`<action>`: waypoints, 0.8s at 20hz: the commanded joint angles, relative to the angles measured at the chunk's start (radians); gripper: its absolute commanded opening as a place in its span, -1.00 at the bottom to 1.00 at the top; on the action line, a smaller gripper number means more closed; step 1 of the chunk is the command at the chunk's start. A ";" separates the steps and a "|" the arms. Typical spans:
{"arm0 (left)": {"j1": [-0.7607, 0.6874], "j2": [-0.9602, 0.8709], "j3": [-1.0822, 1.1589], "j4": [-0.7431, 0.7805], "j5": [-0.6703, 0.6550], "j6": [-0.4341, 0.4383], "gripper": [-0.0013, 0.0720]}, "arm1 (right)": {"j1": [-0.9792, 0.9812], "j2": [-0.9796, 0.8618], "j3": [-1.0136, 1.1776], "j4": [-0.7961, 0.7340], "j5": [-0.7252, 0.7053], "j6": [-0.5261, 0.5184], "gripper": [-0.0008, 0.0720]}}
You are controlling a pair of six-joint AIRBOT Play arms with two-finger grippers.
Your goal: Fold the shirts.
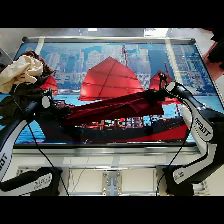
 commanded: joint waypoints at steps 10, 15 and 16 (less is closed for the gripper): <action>-0.050 0.235 0.077 -0.015 0.097 -0.026 -0.64 | -0.072 0.175 0.200 -0.035 0.217 -0.119 0.00; -0.050 0.301 0.077 -0.099 0.110 -0.018 0.66 | -0.225 0.171 0.200 0.011 0.319 -0.122 0.55; -0.050 0.301 0.077 -0.122 0.124 -0.016 0.66 | -0.264 0.145 0.200 0.061 0.355 -0.129 0.57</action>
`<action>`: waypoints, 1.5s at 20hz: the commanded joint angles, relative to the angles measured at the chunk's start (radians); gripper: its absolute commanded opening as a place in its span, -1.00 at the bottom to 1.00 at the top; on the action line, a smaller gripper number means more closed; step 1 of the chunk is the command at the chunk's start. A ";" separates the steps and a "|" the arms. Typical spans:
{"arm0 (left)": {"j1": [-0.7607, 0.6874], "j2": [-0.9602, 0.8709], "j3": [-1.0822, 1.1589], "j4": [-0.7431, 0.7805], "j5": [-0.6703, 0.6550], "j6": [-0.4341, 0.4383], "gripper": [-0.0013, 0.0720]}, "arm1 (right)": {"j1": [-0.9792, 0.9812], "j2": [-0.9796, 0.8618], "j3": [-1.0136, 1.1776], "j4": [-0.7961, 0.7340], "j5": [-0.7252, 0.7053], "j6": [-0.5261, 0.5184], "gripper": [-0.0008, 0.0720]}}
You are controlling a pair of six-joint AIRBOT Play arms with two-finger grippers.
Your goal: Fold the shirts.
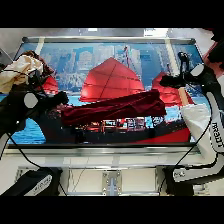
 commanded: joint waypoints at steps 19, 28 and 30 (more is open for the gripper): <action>-0.018 0.027 0.003 -0.209 0.223 0.058 0.66 | -0.195 -0.365 0.012 0.434 0.229 -0.262 0.57; -0.019 0.027 0.003 -0.210 0.216 0.063 0.66 | -0.082 -0.365 0.012 0.391 0.233 -0.277 -0.25; -0.018 0.027 0.003 -0.210 0.215 0.066 0.66 | -0.084 -0.364 0.012 0.391 0.228 -0.276 -0.90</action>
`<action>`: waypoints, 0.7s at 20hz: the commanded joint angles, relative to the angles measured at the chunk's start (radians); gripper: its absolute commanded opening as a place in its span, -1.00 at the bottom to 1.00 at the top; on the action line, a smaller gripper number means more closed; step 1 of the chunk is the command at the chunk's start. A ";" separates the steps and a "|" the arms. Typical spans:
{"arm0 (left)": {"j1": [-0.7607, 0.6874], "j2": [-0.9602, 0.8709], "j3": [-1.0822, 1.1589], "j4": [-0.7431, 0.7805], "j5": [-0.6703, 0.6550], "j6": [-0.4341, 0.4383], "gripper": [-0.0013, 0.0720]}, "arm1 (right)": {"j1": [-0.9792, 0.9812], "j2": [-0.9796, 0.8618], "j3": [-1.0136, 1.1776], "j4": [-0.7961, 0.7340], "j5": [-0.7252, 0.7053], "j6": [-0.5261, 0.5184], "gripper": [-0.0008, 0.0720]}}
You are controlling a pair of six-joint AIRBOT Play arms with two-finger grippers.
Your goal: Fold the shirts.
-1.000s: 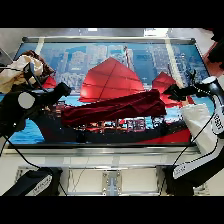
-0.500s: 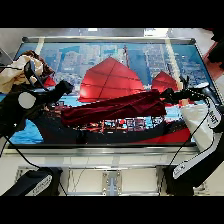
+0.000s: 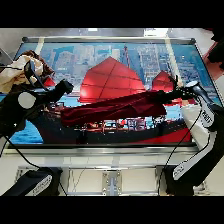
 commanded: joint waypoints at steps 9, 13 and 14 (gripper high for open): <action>-0.320 -0.367 0.052 -0.061 0.073 0.123 -0.93 | 0.008 0.053 0.002 0.001 0.108 0.027 -0.90; -0.401 -0.678 0.307 -0.074 0.019 0.161 -0.93 | 0.012 0.149 0.002 -0.010 0.131 0.030 -0.90; -0.405 -0.740 0.383 -0.073 -0.022 0.169 -0.93 | 0.014 0.172 0.002 -0.020 0.132 0.040 -0.90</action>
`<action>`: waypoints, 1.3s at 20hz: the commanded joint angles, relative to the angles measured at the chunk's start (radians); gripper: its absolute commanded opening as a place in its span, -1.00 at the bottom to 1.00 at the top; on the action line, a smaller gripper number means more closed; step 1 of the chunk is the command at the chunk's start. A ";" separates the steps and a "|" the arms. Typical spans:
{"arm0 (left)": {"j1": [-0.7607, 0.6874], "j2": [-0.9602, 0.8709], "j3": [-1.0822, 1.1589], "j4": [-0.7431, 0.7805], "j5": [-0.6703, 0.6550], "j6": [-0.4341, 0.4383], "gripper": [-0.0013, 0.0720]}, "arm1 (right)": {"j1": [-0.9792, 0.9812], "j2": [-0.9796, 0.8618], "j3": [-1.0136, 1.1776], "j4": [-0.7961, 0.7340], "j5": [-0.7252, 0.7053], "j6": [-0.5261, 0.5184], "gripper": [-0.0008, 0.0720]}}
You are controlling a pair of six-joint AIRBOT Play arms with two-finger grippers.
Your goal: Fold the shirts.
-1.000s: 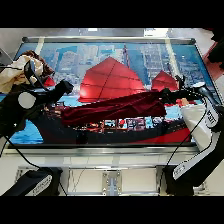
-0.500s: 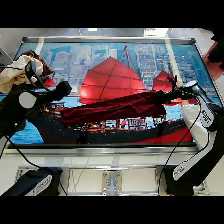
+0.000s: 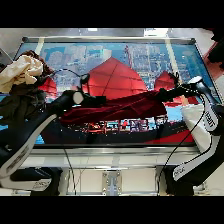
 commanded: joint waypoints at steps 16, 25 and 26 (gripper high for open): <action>-0.052 -0.329 0.320 0.022 -0.254 0.067 -0.93 | 0.315 0.195 0.261 -0.027 0.034 0.142 -0.90; -0.063 -0.323 0.330 0.002 -0.263 0.100 -0.93 | 0.601 0.195 0.371 -0.063 -0.056 0.267 -0.91; -0.057 -0.309 0.340 0.008 -0.268 0.100 -0.93 | 0.620 0.195 0.371 -0.063 -0.067 0.273 -0.91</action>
